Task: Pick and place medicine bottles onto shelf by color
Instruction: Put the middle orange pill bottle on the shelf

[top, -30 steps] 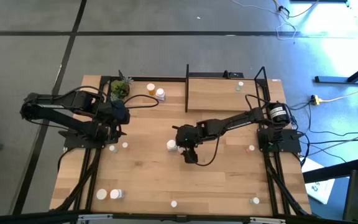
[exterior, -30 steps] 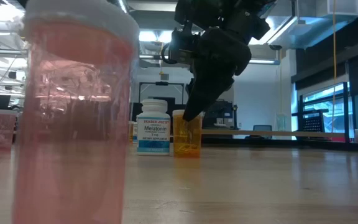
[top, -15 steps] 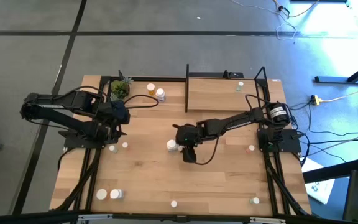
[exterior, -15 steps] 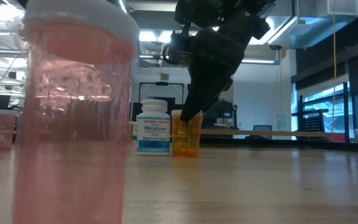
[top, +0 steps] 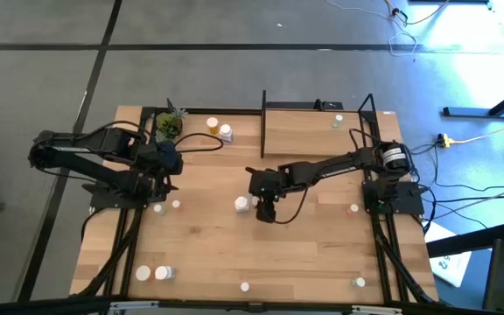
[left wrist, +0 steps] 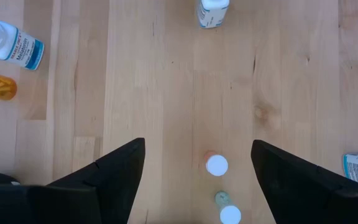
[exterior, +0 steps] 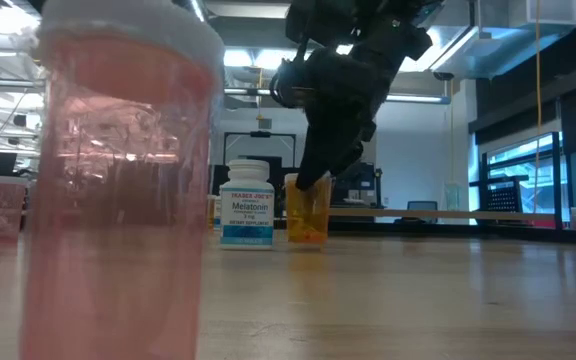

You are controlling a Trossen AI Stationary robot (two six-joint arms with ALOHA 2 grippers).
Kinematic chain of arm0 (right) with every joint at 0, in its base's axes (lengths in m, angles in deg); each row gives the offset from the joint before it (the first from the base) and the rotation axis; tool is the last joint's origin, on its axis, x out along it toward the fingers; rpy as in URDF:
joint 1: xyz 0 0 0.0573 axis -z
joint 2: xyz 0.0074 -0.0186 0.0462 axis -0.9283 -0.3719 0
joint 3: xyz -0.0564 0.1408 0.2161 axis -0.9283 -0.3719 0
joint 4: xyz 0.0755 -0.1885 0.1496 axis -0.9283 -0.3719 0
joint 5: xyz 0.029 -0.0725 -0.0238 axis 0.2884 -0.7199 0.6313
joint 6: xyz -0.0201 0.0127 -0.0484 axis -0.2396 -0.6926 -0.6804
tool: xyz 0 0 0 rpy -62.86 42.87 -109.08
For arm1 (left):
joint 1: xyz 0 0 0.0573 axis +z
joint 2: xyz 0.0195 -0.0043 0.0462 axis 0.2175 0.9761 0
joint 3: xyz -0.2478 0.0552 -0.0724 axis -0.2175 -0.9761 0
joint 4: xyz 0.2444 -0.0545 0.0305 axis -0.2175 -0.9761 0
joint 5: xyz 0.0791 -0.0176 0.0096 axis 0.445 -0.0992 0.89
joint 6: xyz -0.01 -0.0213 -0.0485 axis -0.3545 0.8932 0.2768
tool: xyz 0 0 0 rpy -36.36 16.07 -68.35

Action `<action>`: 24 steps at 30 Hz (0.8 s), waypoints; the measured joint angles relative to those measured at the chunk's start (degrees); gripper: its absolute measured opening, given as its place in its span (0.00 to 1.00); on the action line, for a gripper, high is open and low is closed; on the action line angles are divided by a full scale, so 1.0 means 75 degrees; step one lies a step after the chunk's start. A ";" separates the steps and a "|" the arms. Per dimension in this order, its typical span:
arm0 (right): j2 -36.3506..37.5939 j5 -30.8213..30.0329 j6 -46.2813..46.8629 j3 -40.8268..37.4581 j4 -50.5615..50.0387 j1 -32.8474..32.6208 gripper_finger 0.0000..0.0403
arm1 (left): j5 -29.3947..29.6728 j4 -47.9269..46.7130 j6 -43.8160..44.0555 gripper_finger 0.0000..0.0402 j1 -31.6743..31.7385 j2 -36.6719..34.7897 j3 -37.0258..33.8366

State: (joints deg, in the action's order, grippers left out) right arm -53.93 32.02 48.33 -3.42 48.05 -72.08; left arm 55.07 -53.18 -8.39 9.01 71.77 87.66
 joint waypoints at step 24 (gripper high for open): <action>0.2161 -0.0593 0.0830 0.0142 -0.2180 0.1129 0.52 | 0.0091 0.0157 -0.0031 0.72 0.0000 0.0000 -0.0006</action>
State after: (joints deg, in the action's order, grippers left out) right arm -37.72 27.57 54.55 -2.35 31.70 -63.61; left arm 55.75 -52.00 -8.62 9.01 71.77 87.61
